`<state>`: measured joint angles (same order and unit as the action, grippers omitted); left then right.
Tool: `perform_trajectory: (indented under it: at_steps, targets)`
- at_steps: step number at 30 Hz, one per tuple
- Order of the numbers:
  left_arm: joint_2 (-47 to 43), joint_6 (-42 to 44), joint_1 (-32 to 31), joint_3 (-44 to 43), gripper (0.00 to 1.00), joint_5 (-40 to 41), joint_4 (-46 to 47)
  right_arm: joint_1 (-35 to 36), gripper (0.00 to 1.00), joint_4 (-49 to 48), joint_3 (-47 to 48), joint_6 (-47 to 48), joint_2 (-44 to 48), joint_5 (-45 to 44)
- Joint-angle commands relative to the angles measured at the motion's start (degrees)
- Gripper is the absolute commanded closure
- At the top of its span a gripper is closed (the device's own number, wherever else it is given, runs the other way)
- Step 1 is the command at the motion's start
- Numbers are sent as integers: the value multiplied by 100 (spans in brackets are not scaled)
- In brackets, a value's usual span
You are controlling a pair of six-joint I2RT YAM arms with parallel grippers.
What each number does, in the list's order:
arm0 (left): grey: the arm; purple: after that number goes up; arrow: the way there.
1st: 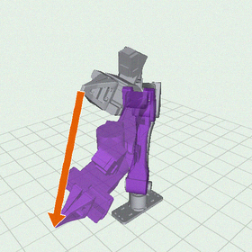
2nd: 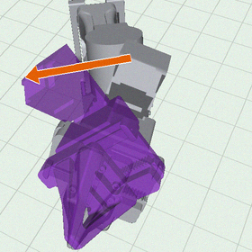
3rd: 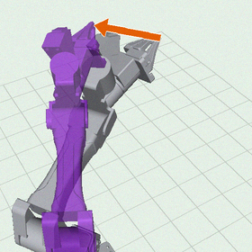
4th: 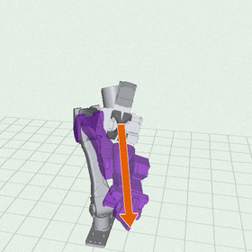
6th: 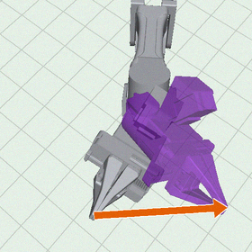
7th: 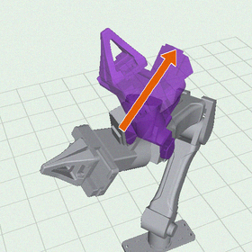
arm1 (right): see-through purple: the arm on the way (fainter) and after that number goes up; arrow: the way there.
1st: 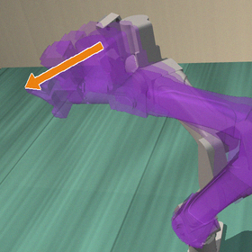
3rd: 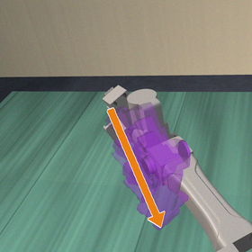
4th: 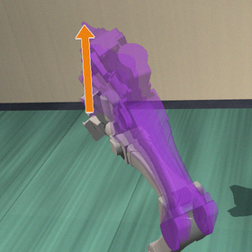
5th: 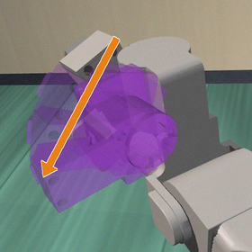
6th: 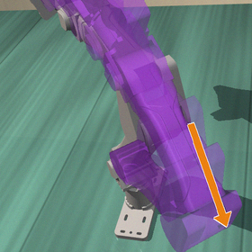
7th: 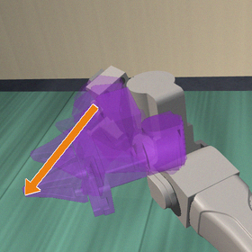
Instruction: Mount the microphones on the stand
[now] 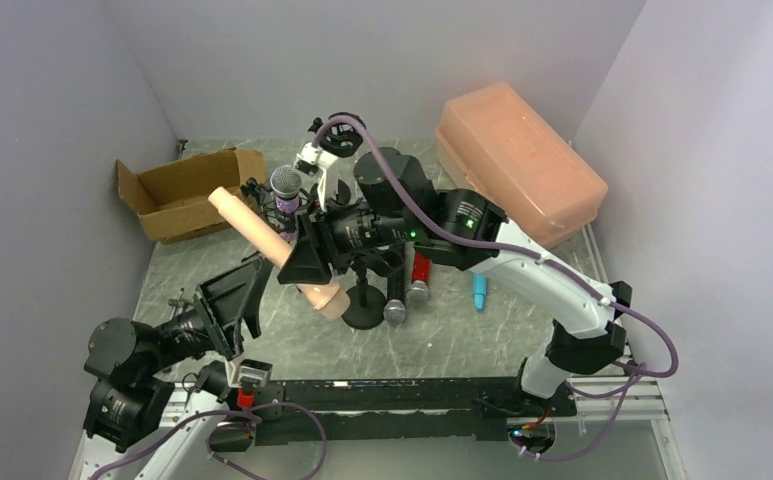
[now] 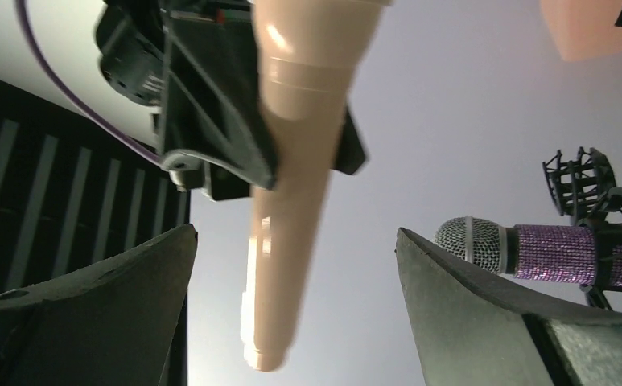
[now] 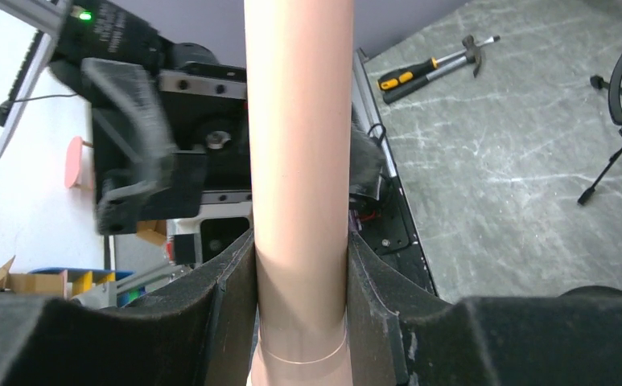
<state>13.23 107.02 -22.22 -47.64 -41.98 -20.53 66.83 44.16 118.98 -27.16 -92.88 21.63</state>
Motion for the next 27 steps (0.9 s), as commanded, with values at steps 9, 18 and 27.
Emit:
perform_trajectory:
  at_steps: [9, 18, 27]
  targets:
    - [-106, 675, -19, -250, 1, 161, -169, 164, 100, 555, 634, 176, -398, 299]
    - [436, 146, -19, -571, 10, 813, 52, 225, 100, 910, 772, 342, -648, 326]
    - [330, 38, -19, -693, 92, 822, -667, 208, 94, 806, 1209, 468, -818, 227]
